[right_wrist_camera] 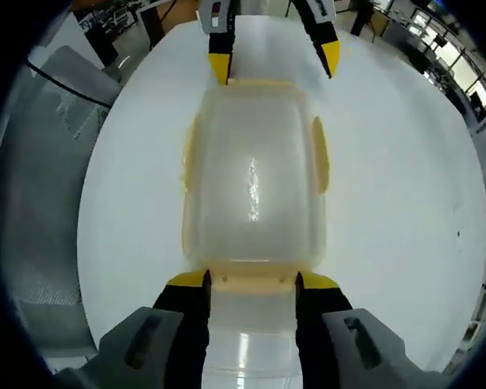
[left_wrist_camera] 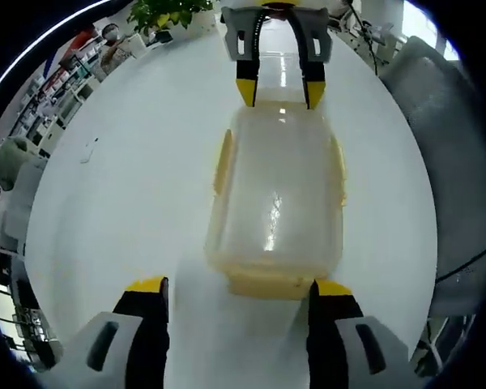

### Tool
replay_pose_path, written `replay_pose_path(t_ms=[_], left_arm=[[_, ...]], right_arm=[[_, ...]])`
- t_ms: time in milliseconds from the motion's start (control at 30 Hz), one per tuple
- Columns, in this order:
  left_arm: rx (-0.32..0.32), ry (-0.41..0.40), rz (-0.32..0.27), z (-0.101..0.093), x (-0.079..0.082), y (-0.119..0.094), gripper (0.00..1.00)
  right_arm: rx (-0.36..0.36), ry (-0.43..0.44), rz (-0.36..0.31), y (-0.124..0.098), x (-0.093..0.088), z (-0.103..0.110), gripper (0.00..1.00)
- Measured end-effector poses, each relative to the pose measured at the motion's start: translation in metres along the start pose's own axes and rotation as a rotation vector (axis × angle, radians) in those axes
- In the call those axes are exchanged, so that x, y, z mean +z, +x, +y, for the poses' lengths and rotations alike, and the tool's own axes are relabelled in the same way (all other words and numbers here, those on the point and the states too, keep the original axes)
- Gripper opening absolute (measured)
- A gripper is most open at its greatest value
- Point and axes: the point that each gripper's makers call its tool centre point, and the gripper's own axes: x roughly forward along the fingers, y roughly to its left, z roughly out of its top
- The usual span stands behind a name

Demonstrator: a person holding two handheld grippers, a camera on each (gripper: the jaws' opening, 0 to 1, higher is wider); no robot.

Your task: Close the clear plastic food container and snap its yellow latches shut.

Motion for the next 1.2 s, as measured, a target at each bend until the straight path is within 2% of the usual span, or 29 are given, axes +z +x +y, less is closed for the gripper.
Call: replay_pose_path(t_ms=[100,200,267,333,367,600,700,867,1033,1200], left_arm=[[-0.042,-0.006,0.019,-0.006,0.000,0.001,0.46],[-0.088,0.058,0.012,-0.012,0.002,0.002,0.41],[-0.100,0.051,0.016,-0.012,0.002,0.002,0.40],[-0.152,0.017,0.029,-0.019,0.000,0.003,0.36],[-0.130,0.043,0.024,-0.016,0.001,0.002,0.36],[-0.132,0.047,0.066,-0.020,0.000,0.001,0.34],[-0.130,0.042,0.058,-0.021,-0.001,0.000,0.33],[-0.132,0.038,0.048,-0.021,-0.001,0.000,0.33],[-0.129,0.028,0.088,-0.022,0.000,0.002,0.34],[-0.131,0.039,0.092,-0.020,-0.001,0.002,0.34]], right_arm=[[0.000,0.008,0.003,0.000,0.000,0.000,0.38],[0.002,0.008,0.005,0.000,0.000,0.000,0.38],[0.002,0.011,0.002,0.000,0.000,0.000,0.38],[0.002,0.012,-0.003,0.000,0.000,0.000,0.39],[0.004,0.011,-0.003,0.000,0.000,0.000,0.39],[0.003,0.009,0.039,0.002,0.001,0.000,0.38],[0.000,0.004,0.056,0.001,0.000,0.000,0.37],[0.001,0.006,0.033,0.000,-0.001,0.000,0.36],[0.001,0.011,0.026,0.000,0.000,-0.001,0.36],[-0.001,0.015,0.025,0.000,-0.001,-0.001,0.36]])
